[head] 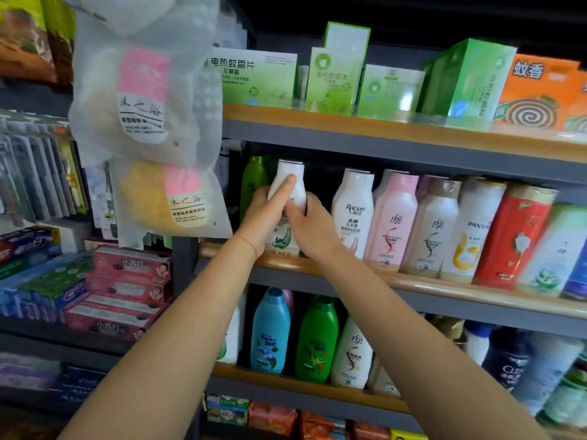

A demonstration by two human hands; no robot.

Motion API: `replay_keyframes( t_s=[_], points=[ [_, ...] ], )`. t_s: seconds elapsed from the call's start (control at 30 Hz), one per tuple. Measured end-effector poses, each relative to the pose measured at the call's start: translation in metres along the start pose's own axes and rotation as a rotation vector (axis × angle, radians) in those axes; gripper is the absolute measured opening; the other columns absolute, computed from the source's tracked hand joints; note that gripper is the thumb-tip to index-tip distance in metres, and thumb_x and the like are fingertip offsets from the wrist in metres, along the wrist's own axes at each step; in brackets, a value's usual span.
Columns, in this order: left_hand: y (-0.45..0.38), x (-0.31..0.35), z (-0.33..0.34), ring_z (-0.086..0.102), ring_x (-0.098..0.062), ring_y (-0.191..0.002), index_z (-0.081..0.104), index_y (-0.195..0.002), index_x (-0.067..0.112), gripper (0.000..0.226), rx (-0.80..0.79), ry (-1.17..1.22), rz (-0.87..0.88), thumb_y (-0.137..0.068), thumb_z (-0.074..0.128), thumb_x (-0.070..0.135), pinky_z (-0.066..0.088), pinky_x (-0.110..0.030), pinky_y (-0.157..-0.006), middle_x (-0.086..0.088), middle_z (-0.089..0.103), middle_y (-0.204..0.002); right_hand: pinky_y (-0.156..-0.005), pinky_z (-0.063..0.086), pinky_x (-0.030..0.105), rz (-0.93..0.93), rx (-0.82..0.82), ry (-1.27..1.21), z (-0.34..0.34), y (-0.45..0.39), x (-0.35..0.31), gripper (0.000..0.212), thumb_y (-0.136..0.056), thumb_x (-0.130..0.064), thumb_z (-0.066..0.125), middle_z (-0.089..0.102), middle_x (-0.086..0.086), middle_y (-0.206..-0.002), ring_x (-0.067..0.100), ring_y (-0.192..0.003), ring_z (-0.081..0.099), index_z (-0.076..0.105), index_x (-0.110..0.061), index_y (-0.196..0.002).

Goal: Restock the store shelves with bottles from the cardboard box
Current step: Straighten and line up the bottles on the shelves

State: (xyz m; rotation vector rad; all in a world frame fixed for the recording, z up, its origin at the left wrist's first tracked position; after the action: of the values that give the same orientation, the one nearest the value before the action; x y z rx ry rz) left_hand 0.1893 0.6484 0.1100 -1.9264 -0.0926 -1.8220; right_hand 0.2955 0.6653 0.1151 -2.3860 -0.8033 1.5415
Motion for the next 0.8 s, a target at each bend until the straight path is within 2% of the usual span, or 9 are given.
replay_keyframes(
  t_s=[0.07, 0.13, 0.2, 0.27, 0.33, 0.43, 0.57, 0.7, 0.8],
  points=[
    [0.004, 0.001, 0.003, 0.057, 0.001, -0.097, 0.045, -0.123, 0.035, 0.040, 0.006, 0.025, -0.006, -0.093, 0.056, 0.060, 0.041, -0.019, -0.070, 0.020, 0.056, -0.101, -0.068, 0.049, 0.022, -0.136, 0.067, 0.074, -0.004, 0.017, 0.006, 0.024, -0.099, -0.018, 0.047, 0.062, 0.004, -0.103, 0.017, -0.086, 0.060, 0.052, -0.011, -0.121],
    [0.006, 0.002, 0.007, 0.061, -0.007, -0.101, 0.048, -0.118, 0.037, 0.038, -0.005, 0.027, -0.015, -0.090, 0.059, 0.061, 0.044, -0.022, -0.071, 0.015, 0.062, -0.107, -0.085, 0.051, 0.028, -0.224, 0.112, 0.126, -0.006, 0.033, 0.014, 0.035, -0.096, -0.014, 0.049, 0.058, 0.004, -0.115, 0.016, -0.101, 0.057, 0.050, -0.012, -0.131],
    [0.006, 0.003, 0.015, 0.061, -0.003, -0.094, 0.051, -0.111, 0.039, 0.032, -0.018, 0.042, -0.027, -0.090, 0.059, 0.062, 0.043, -0.022, -0.069, 0.015, 0.063, -0.106, -0.094, 0.046, 0.027, -0.252, 0.144, 0.191, -0.012, 0.048, 0.020, 0.046, -0.097, -0.015, 0.050, 0.051, 0.003, -0.124, 0.015, -0.111, 0.053, 0.044, -0.012, -0.142],
    [0.005, 0.005, 0.023, 0.059, 0.001, -0.087, 0.053, -0.113, 0.037, 0.035, -0.022, 0.050, -0.048, -0.089, 0.061, 0.062, 0.043, -0.022, -0.069, 0.018, 0.062, -0.100, -0.091, 0.048, 0.033, -0.307, 0.212, 0.281, -0.018, 0.058, 0.025, 0.049, -0.096, -0.016, 0.049, 0.050, 0.006, -0.125, 0.020, -0.109, 0.052, 0.042, -0.009, -0.144],
    [0.005, 0.006, 0.031, 0.067, -0.008, -0.094, 0.055, -0.123, 0.032, 0.054, -0.028, 0.065, -0.071, -0.082, 0.065, 0.066, 0.051, -0.029, -0.078, 0.010, 0.068, -0.109, -0.080, 0.053, 0.041, -0.347, 0.280, 0.357, -0.021, 0.062, 0.030, 0.050, -0.093, -0.020, 0.045, 0.052, 0.008, -0.120, 0.024, -0.101, 0.055, 0.044, -0.008, -0.141],
    [0.003, 0.005, 0.039, 0.068, -0.017, -0.103, 0.054, -0.127, 0.035, 0.071, -0.026, 0.057, -0.098, -0.070, 0.070, 0.073, 0.054, -0.042, -0.093, 0.004, 0.068, -0.117, -0.066, 0.054, 0.040, -0.362, 0.328, 0.384, -0.020, 0.063, 0.035, 0.056, -0.088, -0.028, 0.035, 0.055, 0.008, -0.114, 0.026, -0.093, 0.059, 0.045, -0.008, -0.139],
    [0.005, 0.006, 0.045, 0.066, -0.015, -0.102, 0.049, -0.123, 0.035, 0.056, -0.014, 0.065, -0.106, -0.080, 0.067, 0.067, 0.054, -0.037, -0.087, 0.004, 0.066, -0.116, -0.060, 0.054, 0.038, -0.366, 0.332, 0.385, -0.022, 0.066, 0.038, 0.058, -0.087, -0.031, 0.031, 0.054, 0.007, -0.114, 0.022, -0.089, 0.059, 0.043, -0.011, -0.140],
    [0.009, 0.006, 0.040, 0.064, -0.016, -0.107, 0.052, -0.126, 0.029, 0.059, 0.013, 0.030, -0.095, -0.084, 0.061, 0.069, 0.050, -0.035, -0.088, 0.005, 0.066, -0.117, -0.057, 0.049, 0.032, -0.377, 0.328, 0.292, -0.021, 0.067, 0.036, 0.047, -0.091, -0.021, 0.042, 0.053, 0.004, -0.110, 0.017, -0.077, 0.057, 0.046, -0.013, -0.137],
    [0.011, 0.004, 0.021, 0.062, -0.011, -0.105, 0.062, -0.111, 0.027, 0.034, 0.183, 0.032, 0.045, -0.094, 0.055, 0.056, 0.046, -0.030, -0.088, 0.004, 0.067, -0.112, -0.066, 0.046, 0.023, -0.425, 0.253, 0.093, -0.016, 0.070, 0.024, 0.036, -0.097, -0.011, 0.048, 0.054, -0.003, -0.105, 0.007, -0.079, 0.053, 0.051, -0.014, -0.132]
  ],
)
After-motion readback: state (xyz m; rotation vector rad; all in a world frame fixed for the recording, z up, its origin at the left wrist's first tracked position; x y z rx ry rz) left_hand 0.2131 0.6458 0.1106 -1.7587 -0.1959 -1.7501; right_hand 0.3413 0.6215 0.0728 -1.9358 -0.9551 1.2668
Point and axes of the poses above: each hand's wrist, its own y-axis away from the middle knuckle, its own z-axis out of the palm, x = y × z, the point moved 2 cm from there along -y, towards the middle knuckle
